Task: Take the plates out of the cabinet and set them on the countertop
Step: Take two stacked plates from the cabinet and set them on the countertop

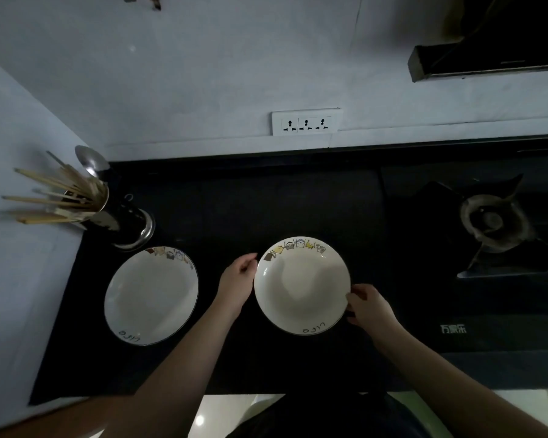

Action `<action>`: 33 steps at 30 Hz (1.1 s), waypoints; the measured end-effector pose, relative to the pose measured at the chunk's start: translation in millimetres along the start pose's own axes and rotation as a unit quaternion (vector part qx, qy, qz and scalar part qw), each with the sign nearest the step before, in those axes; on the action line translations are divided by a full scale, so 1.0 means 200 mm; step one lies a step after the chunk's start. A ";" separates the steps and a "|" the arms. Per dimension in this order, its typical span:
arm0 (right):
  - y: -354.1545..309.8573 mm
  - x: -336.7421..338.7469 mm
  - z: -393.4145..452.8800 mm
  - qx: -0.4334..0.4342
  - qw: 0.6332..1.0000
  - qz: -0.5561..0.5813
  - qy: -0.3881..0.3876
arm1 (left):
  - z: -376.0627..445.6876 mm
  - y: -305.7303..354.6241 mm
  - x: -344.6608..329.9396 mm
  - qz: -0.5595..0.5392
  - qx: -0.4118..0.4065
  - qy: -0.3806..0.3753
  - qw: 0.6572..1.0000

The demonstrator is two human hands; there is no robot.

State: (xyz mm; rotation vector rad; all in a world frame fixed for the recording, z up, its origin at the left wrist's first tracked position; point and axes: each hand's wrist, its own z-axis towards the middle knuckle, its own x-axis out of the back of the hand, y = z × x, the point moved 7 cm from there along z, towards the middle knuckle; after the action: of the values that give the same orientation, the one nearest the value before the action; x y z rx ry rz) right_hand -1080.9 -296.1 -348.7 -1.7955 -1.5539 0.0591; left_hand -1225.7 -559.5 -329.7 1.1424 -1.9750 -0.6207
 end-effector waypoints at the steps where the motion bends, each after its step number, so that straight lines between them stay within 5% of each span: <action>1: -0.03 0.01 0.01 0.010 1.000 -0.011 0.014 | 0.00 -0.02 0.01 -0.011 0.008 0.013 1.000; 6: -0.18 0.00 0.05 0.058 0.998 -0.019 0.022 | -0.09 -0.16 0.05 -0.108 0.072 0.034 0.991; 11: -0.24 0.00 0.05 0.053 0.998 -0.014 0.022 | -0.20 -0.19 -0.01 -0.176 0.104 -0.040 0.978; 33: -0.15 0.07 0.05 0.042 0.999 -0.007 0.004 | -0.20 -0.10 -0.09 -0.149 0.114 -0.035 0.982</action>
State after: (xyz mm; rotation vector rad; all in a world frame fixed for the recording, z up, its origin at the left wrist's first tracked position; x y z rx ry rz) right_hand -1108.0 -279.5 -333.5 -1.7172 -1.5343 0.1092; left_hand -1178.7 -554.1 -326.6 1.5979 -1.9878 -0.6037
